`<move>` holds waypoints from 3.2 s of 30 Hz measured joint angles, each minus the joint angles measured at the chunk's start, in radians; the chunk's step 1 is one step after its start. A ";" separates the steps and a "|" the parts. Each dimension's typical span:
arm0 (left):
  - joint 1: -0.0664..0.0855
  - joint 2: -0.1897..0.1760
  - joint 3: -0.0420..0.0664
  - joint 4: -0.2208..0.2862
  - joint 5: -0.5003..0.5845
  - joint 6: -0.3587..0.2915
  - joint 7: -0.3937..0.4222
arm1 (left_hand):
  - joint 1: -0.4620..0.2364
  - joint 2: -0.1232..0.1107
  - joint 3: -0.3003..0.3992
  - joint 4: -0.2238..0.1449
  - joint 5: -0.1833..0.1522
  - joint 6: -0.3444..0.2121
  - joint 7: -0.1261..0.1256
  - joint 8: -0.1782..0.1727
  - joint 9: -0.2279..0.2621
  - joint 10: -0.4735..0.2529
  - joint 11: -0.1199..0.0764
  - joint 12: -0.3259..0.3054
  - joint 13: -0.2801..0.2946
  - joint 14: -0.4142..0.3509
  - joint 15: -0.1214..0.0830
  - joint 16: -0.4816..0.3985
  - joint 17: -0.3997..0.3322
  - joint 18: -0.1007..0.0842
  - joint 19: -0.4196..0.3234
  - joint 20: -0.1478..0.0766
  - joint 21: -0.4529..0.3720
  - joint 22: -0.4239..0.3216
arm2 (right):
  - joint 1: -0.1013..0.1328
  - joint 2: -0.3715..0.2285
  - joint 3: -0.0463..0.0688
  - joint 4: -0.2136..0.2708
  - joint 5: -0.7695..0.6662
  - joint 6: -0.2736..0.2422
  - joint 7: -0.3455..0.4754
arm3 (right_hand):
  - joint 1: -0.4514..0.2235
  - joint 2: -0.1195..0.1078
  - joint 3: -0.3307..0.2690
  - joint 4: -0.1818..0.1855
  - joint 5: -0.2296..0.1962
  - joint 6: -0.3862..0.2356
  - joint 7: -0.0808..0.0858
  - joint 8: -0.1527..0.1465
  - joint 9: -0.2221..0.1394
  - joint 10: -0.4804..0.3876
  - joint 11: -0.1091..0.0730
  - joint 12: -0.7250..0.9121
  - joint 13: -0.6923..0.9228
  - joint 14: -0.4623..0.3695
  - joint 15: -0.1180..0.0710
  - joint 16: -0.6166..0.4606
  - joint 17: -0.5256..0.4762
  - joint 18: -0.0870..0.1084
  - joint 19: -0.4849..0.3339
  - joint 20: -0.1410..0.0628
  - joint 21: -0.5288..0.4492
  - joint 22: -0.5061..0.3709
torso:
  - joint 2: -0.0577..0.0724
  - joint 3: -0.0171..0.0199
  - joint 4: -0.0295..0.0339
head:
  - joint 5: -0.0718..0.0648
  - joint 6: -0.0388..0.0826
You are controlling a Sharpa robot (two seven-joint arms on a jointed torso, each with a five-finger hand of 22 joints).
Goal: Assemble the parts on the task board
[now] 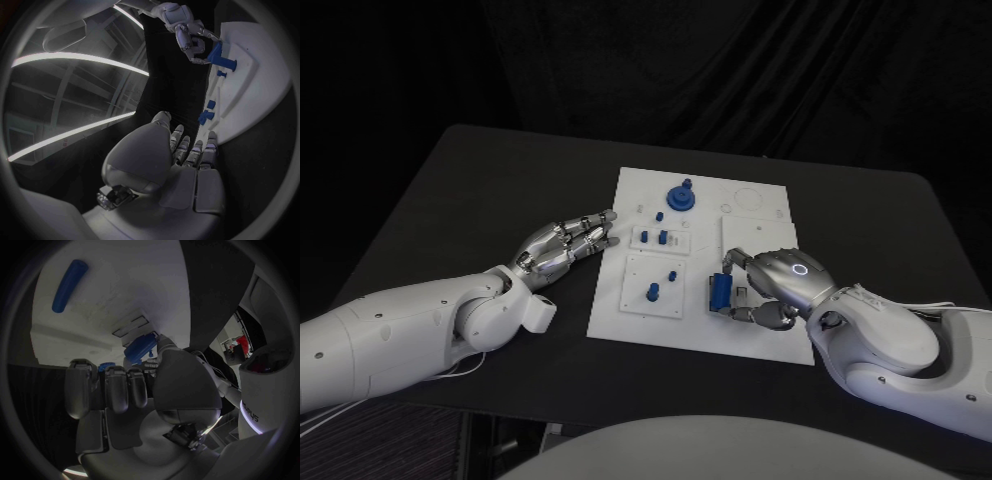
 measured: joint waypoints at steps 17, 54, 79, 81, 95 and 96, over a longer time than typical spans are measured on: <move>-0.001 0.000 0.000 -0.001 0.000 0.005 -0.001 | 0.000 0.000 0.003 -0.003 0.000 0.004 0.004 0.000 0.000 0.005 0.005 0.004 0.001 0.000 0.000 0.000 0.000 0.000 0.000 0.000 0.000 -0.001 | 0.000 -0.019 -0.001 0.008 0.012 -0.023 0.019 | 0.023 0.022 0.007 -0.001 -0.008 0.039 -0.007 0.010 -0.009 0.000 -0.007 0.000 0.000 0.001 -0.007 0.004 0.000 0.000 0.004 -0.004 0.019 0.000 | 0.001 0.0010 -0.0002 | 0.004 0.000; -0.003 0.000 0.001 -0.001 0.000 0.008 -0.001 | 0.000 0.000 0.005 0.000 0.000 0.004 0.004 0.000 0.000 0.005 0.012 0.004 0.001 0.000 0.000 0.000 0.000 0.000 0.000 0.000 0.000 -0.001 | 0.000 -0.027 0.000 0.016 0.029 -0.035 0.029 | 0.093 0.080 0.015 -0.060 -0.007 -0.047 0.024 -0.223 -0.163 0.000 0.000 0.000 -0.001 0.000 0.000 -0.001 0.000 0.000 0.000 0.000 -0.005 0.000 | 0.001 0.0007 -0.0001 | 0.008 0.000; -0.004 -0.001 0.001 -0.001 0.000 0.011 -0.002 | 0.000 0.000 0.005 0.000 0.000 0.007 0.007 0.000 -0.001 0.008 0.016 0.009 0.001 0.000 0.000 0.004 0.000 0.000 0.000 0.000 0.000 -0.001 | -0.002 -0.045 -0.001 0.039 0.030 -0.084 0.028 | 0.055 0.005 -0.001 0.007 -0.007 -0.041 0.030 -0.125 -0.161 -0.004 0.011 0.000 -0.001 0.000 0.007 -0.001 0.000 0.000 0.000 0.007 -0.009 -0.001 | 0.000 0.0007 -0.0012 | 0.006 0.000; -0.004 -0.001 0.001 -0.001 0.000 0.011 -0.002 | 0.000 0.000 0.005 0.000 0.000 0.007 0.007 0.000 -0.001 0.008 0.016 0.011 0.001 0.000 0.000 0.004 0.000 0.000 0.000 0.000 0.000 -0.001 | -0.003 -0.045 -0.001 0.040 0.030 -0.084 0.027 | 0.036 -0.014 -0.004 0.010 -0.007 -0.040 0.031 -0.093 -0.150 -0.004 0.011 0.000 -0.001 0.000 0.007 -0.001 0.000 0.000 0.000 0.007 -0.012 -0.001 | 0.000 0.0005 -0.0012 | 0.007 0.000; -0.004 0.000 0.001 -0.001 0.000 0.014 -0.005 | 0.000 0.000 0.005 0.000 0.000 0.007 0.007 0.000 -0.001 0.010 0.017 0.011 0.001 0.000 0.000 0.004 0.001 0.000 0.000 0.000 0.000 -0.002 | -0.007 -0.038 -0.001 0.034 0.023 -0.081 -0.009 | -0.041 -0.043 -0.011 0.017 -0.003 -0.058 0.025 0.005 -0.110 -0.004 0.011 0.000 -0.001 0.000 0.007 -0.013 0.000 0.016 0.000 0.007 -0.043 -0.001 | 0.000 0.0000 -0.0001 | 0.005 0.000; -0.004 0.000 0.001 -0.001 0.000 0.014 -0.005 | 0.000 0.000 0.005 0.000 0.000 0.007 0.007 0.000 -0.001 0.011 0.019 0.011 0.002 0.000 0.000 0.004 0.001 0.000 0.000 0.000 0.000 -0.002 | -0.007 -0.036 -0.001 0.032 0.022 -0.081 -0.012 | -0.041 -0.043 -0.011 0.017 -0.003 -0.058 0.025 0.005 -0.110 -0.004 0.011 0.000 -0.001 0.000 0.007 -0.013 0.000 0.016 0.000 0.007 -0.043 0.000 | 0.000 -0.0001 -0.0001 | 0.004 0.000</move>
